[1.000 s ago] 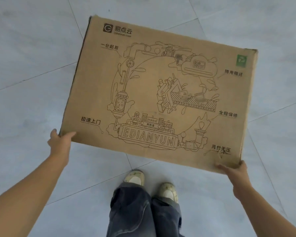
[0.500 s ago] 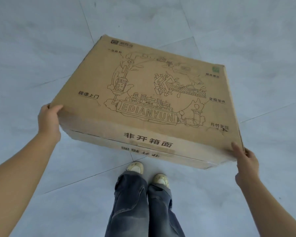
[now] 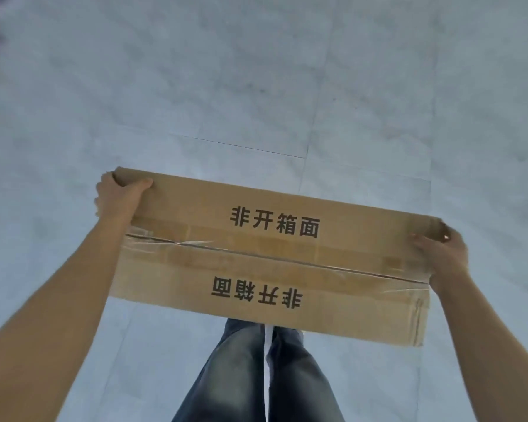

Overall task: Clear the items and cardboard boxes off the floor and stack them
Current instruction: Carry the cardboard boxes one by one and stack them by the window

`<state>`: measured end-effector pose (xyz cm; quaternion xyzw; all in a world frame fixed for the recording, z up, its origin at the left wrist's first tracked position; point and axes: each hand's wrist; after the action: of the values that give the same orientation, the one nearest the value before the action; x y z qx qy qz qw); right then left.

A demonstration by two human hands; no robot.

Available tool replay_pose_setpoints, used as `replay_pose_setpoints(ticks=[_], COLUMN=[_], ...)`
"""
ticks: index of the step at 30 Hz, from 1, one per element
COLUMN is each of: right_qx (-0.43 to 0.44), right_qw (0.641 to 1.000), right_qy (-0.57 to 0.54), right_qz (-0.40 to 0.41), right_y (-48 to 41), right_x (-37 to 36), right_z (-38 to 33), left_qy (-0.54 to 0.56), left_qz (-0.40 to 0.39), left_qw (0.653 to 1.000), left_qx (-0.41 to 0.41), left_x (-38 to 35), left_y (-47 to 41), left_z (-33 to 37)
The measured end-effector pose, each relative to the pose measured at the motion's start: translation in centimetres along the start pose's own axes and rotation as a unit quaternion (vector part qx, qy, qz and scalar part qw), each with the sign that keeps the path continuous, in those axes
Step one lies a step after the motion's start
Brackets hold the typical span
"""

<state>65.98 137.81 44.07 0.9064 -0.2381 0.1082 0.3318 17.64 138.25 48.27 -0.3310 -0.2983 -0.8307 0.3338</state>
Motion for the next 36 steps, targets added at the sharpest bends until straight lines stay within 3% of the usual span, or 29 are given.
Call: replay_pose_setpoints(ticks=[4, 8, 17, 22, 26, 36], right_qx=[0.048, 0.123, 0.263, 0.312, 0.337, 0.398], right_qw=[0.991, 0.961, 0.836, 0.732, 0.665, 0.513], right_qy=[0.067, 0.127, 0.222, 0.272, 0.264, 0.286], right_qz=[-0.107, -0.213, -0.428, -0.542, -0.612, -0.705], right_y=[7.0, 15.1, 41.4, 58.5, 73.4, 100.4], right_x=[-5.9, -12.9, -29.8, -38.2, -40.1, -44.2], right_z=[-2.6, -5.3, -4.8, -0.1, 3.7, 15.9], left_qy=[-0.001, 0.049, 0.127, 0.128, 0.120, 0.140], left_qz=[0.112, 0.226, 0.405, 0.479, 0.513, 0.563], left_qw=[0.990, 0.958, 0.841, 0.751, 0.670, 0.489], left_qx=[0.085, 0.171, 0.336, 0.436, 0.523, 0.651], left_x=[11.9, 22.7, 44.4, 53.5, 57.5, 63.3], left_y=[4.0, 9.2, 26.0, 37.2, 45.6, 58.0], left_z=[-8.8, -17.9, -36.3, -45.4, -50.0, -58.8])
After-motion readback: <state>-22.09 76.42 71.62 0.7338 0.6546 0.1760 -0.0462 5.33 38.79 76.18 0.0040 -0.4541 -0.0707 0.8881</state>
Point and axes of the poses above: each hand's wrist, its own y-axis away from the middle knuckle, its own x-axis out of the back of the hand, z = x × y, and after that the axes turned 1 degree about -x, right-handed
